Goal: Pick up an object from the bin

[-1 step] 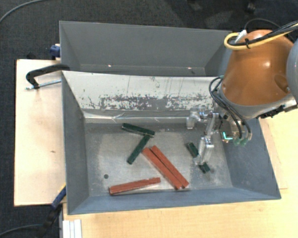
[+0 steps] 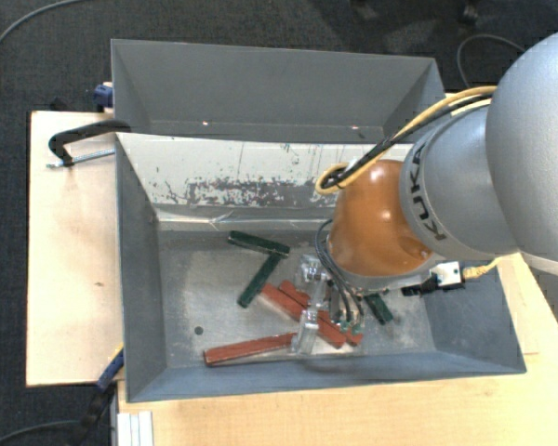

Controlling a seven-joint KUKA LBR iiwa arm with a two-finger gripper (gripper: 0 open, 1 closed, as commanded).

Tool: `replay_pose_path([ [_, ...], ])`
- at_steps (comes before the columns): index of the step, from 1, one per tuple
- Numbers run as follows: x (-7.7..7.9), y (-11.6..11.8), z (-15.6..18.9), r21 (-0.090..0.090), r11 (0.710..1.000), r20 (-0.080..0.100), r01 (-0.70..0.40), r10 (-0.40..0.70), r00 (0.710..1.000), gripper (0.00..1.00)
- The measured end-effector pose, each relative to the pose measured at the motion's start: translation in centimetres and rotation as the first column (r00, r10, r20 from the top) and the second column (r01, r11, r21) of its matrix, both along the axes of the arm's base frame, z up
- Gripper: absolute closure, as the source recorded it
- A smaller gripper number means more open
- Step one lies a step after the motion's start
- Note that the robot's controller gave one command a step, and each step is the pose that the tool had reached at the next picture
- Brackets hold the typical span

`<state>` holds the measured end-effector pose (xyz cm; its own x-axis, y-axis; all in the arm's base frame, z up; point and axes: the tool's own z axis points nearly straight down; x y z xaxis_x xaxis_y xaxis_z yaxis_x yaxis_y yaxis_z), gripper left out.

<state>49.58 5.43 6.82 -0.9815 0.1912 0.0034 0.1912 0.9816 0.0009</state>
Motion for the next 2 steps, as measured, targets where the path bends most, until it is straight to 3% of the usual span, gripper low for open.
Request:
replay_pose_path([
  [1,-0.28,0.47,3.31,0.001,0.988,0.009,0.158,-0.158,0.987,0.00],
  [2,-0.34,0.00,3.23,0.001,0.966,0.007,0.257,-0.257,0.966,0.00],
])
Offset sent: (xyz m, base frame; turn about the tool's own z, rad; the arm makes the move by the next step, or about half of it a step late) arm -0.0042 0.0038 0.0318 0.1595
